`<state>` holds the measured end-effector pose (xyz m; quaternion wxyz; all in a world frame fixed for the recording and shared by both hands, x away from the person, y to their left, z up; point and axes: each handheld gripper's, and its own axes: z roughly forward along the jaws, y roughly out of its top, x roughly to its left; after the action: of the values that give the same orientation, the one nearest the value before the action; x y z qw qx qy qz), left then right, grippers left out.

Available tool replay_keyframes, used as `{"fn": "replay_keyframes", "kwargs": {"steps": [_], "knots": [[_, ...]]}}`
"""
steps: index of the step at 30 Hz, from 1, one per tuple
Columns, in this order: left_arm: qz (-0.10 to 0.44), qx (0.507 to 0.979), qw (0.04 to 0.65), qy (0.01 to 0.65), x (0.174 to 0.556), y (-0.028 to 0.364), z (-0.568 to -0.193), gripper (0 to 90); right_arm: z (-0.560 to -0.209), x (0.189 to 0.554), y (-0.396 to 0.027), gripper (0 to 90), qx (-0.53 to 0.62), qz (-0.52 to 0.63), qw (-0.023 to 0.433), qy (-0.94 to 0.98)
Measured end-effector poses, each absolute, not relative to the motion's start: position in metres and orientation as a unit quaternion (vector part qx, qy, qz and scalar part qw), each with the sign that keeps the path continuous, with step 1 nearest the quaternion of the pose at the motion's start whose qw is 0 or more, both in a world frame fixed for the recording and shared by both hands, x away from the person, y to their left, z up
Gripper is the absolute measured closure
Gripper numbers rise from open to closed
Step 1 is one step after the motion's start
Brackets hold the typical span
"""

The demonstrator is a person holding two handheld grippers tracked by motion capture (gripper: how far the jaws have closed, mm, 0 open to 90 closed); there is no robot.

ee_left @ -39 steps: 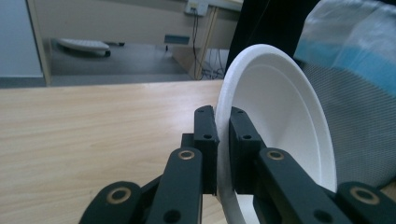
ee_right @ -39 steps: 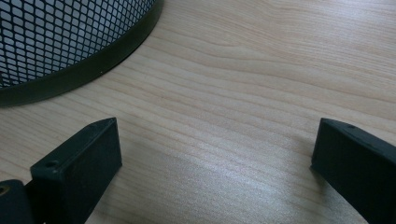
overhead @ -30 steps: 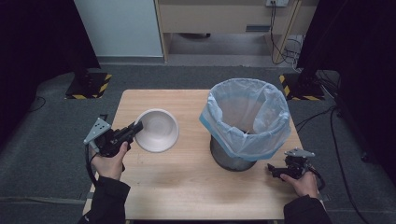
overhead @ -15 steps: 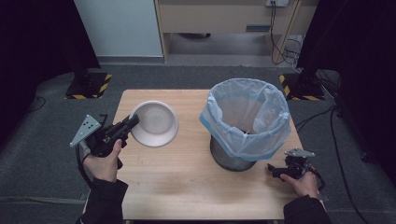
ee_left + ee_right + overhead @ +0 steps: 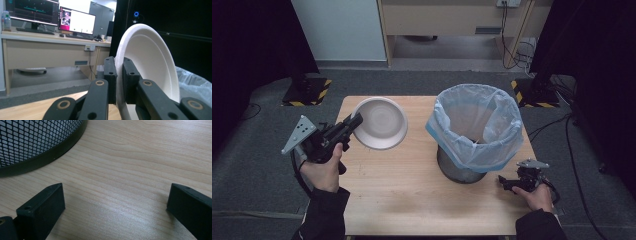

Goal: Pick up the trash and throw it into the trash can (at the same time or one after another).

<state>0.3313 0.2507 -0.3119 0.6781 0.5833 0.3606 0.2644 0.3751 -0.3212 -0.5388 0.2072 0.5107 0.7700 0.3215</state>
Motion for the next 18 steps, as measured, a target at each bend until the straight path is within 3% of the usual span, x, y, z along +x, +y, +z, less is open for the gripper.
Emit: {"fn": "replay_keyframes", "kwargs": {"steps": [18], "knots": [[0.263, 0.593, 0.689, 0.324, 0.352, 0.205, -0.279, 83.3, -0.539, 0.375, -0.321, 1.8, 0.511, 0.321, 0.207, 0.77]]}}
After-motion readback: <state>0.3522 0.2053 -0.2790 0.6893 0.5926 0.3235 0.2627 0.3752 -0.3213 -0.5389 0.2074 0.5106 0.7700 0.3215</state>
